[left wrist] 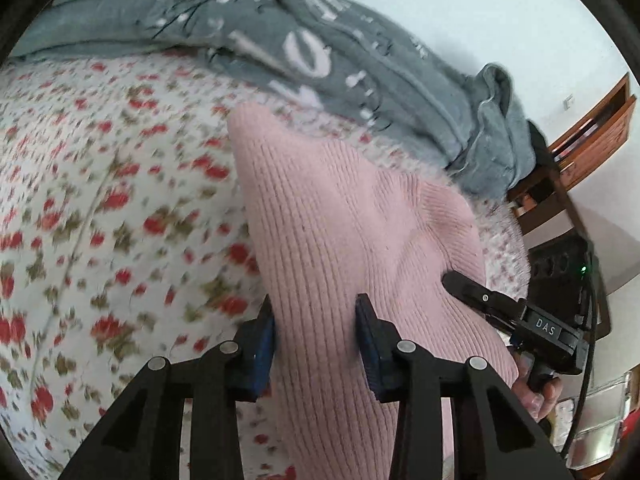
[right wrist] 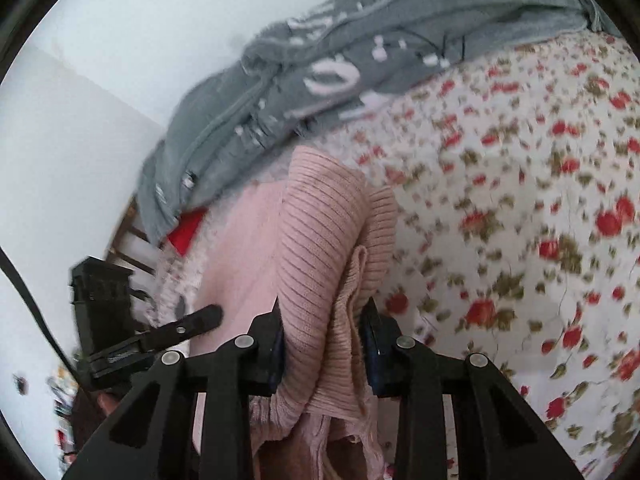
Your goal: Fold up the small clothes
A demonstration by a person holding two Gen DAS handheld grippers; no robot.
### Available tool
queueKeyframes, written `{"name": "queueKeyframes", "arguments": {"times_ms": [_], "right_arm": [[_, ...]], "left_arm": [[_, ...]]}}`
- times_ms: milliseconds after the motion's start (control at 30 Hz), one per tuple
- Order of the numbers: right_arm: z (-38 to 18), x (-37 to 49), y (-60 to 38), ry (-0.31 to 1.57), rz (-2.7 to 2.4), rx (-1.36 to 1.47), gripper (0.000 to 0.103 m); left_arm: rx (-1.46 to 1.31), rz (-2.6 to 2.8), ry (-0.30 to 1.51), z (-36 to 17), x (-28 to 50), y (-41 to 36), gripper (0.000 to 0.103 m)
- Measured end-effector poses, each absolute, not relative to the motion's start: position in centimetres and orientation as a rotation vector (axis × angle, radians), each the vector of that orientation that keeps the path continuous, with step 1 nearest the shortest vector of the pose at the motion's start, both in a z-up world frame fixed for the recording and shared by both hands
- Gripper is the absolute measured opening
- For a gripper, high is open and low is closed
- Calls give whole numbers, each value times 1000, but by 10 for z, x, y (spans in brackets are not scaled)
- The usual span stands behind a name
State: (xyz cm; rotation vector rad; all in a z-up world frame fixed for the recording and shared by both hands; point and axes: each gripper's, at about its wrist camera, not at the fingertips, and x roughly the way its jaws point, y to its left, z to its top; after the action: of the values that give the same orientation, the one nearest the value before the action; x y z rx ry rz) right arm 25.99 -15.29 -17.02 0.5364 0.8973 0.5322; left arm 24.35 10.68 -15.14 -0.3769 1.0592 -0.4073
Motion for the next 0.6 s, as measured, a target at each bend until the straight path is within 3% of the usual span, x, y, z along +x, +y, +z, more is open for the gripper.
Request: {"name": "queueKeyframes", "arguments": {"times_ms": [133, 300, 400, 467, 600], "right_arm": [[-192, 261, -154, 904, 484, 527, 32], [-179, 258, -157, 854, 503, 569, 31], [-159, 259, -161, 811, 485, 567, 31], [-161, 267, -164, 831, 464, 570, 31], [-187, 280, -165, 886, 406, 557, 32]], "left_arm": [[-327, -367, 1032, -171, 240, 104, 38], [-357, -404, 984, -153, 244, 105, 36], [-343, -403, 961, -138, 254, 102, 33], [-332, -417, 953, -133, 260, 100, 25], [-299, -411, 988, -144, 269, 91, 24]]}}
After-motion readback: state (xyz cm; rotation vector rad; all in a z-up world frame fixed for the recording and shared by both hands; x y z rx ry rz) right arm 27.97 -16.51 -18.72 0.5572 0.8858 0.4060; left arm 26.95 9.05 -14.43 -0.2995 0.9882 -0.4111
